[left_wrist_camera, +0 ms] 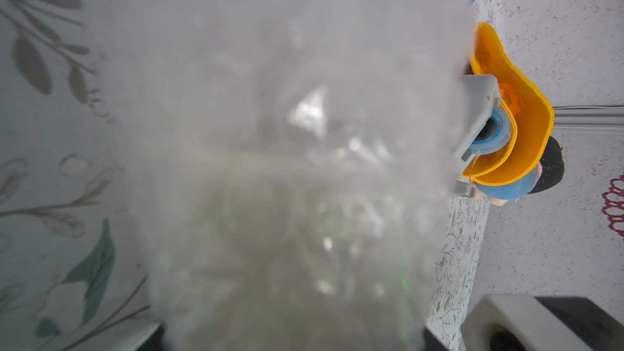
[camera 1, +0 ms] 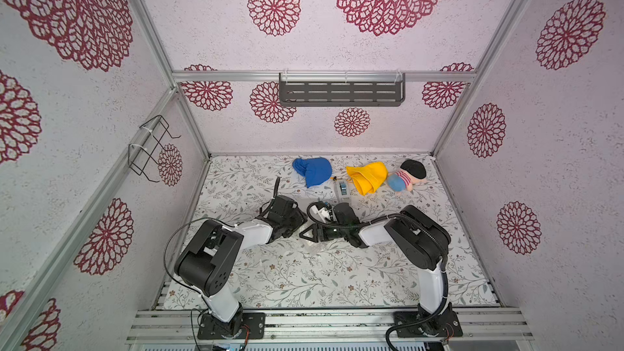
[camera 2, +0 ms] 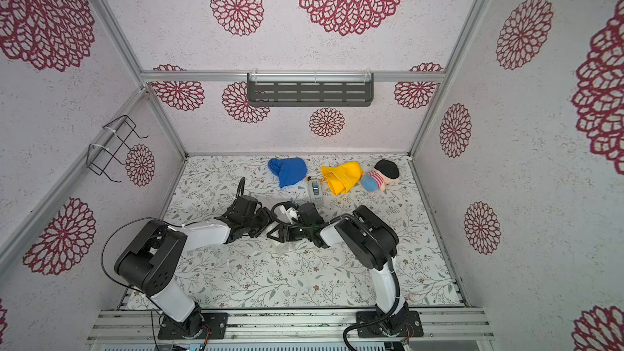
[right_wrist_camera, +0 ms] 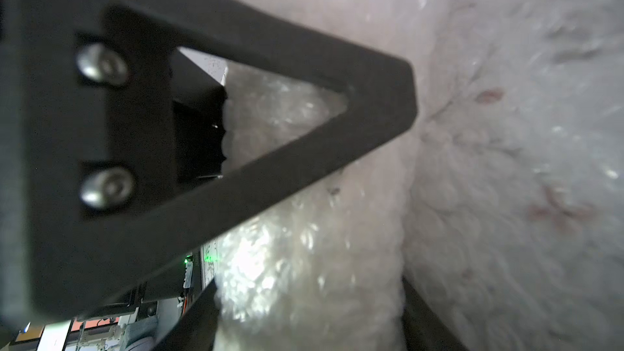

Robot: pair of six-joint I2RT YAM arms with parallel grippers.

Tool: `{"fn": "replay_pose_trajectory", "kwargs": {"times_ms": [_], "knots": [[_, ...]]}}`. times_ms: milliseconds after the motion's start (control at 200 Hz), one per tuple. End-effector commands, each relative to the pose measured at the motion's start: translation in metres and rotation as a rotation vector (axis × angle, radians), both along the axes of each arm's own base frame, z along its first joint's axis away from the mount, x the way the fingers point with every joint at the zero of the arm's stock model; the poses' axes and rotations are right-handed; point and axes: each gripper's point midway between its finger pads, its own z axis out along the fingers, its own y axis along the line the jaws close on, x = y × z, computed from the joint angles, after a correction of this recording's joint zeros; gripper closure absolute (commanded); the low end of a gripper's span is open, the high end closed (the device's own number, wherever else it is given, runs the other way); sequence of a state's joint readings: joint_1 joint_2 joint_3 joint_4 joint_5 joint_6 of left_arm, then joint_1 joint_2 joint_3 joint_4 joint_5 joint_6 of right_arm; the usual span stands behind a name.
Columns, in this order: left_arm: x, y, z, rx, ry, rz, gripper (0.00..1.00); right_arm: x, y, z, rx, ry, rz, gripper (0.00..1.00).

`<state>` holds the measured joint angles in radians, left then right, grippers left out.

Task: Wrap vases in bubble wrap
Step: Wrap the vase in bubble wrap.

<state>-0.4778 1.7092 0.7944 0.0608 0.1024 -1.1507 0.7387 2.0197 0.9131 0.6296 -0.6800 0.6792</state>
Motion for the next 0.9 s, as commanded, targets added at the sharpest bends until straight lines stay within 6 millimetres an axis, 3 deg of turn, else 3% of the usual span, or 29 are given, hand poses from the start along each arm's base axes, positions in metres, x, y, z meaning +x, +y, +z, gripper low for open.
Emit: {"fn": "replay_pose_trajectory", "kwargs": {"times_ms": [0,255,315,345,535,741,796,896], "knots": [[-0.033,0.020,-0.043,0.178,0.149,-0.047,0.53,-0.033,-0.042,-0.069,-0.280,0.136,-0.017,0.50],[-0.046,0.029,-0.057,0.282,0.211,-0.098,0.67,-0.033,-0.061,-0.062,-0.383,0.059,-0.014,0.22],[-0.048,0.030,-0.059,0.294,0.219,-0.108,0.69,-0.030,-0.071,-0.057,-0.433,0.013,-0.021,0.05],[-0.048,0.030,-0.059,0.298,0.221,-0.113,0.70,-0.028,-0.076,-0.052,-0.458,-0.013,-0.026,0.01],[-0.051,0.030,-0.062,0.322,0.230,-0.148,0.75,-0.001,-0.113,-0.017,-0.612,-0.206,-0.131,0.01],[-0.051,0.023,-0.059,0.317,0.211,-0.188,0.75,0.060,-0.153,0.032,-0.681,-0.451,-0.446,0.02],[-0.051,0.021,-0.058,0.314,0.207,-0.199,0.75,0.073,-0.152,0.036,-0.643,-0.390,-0.462,0.14],[-0.050,0.017,-0.057,0.310,0.200,-0.216,0.75,0.078,-0.116,0.034,-0.479,-0.284,-0.330,0.29]]}}
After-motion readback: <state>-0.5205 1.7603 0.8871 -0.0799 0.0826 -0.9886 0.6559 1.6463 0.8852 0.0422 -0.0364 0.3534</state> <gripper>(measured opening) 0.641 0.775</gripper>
